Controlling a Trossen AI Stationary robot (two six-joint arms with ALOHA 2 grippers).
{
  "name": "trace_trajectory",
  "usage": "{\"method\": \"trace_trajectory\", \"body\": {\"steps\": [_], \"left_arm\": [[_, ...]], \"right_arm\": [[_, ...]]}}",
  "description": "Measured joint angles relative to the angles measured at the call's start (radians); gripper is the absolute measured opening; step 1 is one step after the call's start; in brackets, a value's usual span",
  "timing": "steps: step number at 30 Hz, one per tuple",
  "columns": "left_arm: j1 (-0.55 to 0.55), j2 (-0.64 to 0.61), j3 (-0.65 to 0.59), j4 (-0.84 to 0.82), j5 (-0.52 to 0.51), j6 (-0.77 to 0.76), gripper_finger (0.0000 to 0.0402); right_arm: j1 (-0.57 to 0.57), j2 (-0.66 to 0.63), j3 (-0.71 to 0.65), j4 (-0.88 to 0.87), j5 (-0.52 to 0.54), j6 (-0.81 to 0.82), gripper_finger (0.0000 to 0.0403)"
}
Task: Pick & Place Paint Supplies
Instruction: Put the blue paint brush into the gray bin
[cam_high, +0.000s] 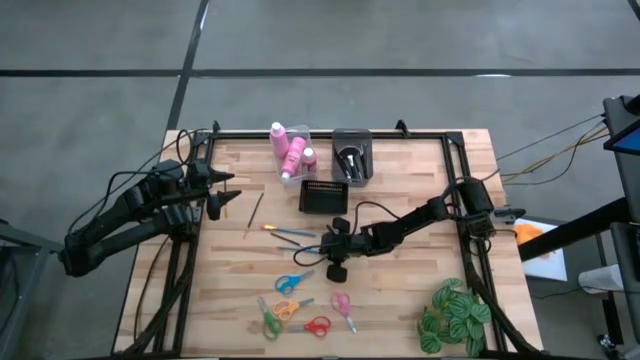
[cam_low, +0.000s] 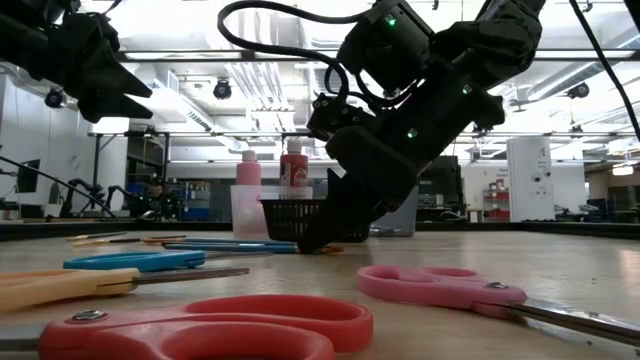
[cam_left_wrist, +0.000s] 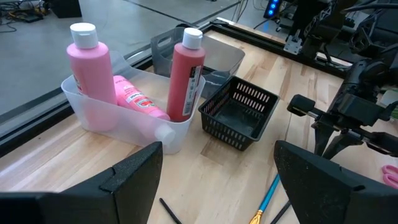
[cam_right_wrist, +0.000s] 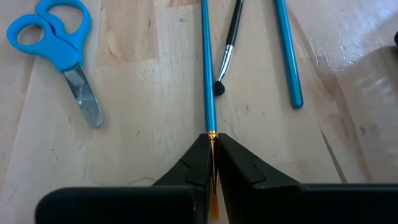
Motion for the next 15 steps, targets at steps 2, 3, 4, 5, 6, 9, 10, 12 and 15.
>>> {"method": "trace_trajectory", "body": {"steps": [2, 3, 4, 5, 6, 9, 10, 12, 15], "left_arm": [[0.000, 0.000, 0.000, 0.000, 0.000, 0.000, 0.0311], [0.000, 0.000, 0.000, 0.000, 0.000, 0.000, 0.0311], [0.000, 0.000, 0.000, 0.000, 0.000, 0.000, 0.0311], [0.000, 0.000, 0.000, 0.000, 0.000, 0.000, 0.0311], [0.000, 0.000, 0.000, 0.000, 0.000, 0.000, 0.0311], [0.000, 0.000, 0.000, 0.000, 0.000, 0.000, 0.0311], [0.000, 0.000, 0.000, 0.000, 0.000, 0.000, 0.0311], [0.000, -0.001, 0.000, 0.000, 0.000, 0.000, 0.0311], [0.000, -0.001, 0.000, 0.000, 0.000, 0.000, 0.0311]], "right_arm": [[0.000, -0.002, 0.000, -0.001, -0.001, 0.000, 0.0018], [0.000, -0.006, -0.001, -0.001, -0.001, 0.000, 0.0018], [0.000, -0.010, -0.001, -0.006, -0.004, 0.000, 0.0018], [0.000, -0.014, -0.003, -0.010, -0.007, -0.001, 0.0018], [0.001, -0.016, -0.003, -0.010, -0.007, -0.001, 0.0018], [0.001, -0.028, -0.004, -0.017, -0.010, -0.003, 0.0018], [0.002, -0.034, -0.004, -0.018, -0.011, -0.003, 0.0018], [0.002, -0.049, -0.004, -0.019, -0.011, -0.003, 0.0018], [0.002, -0.078, -0.004, -0.021, -0.010, -0.003, 0.0018]]}}
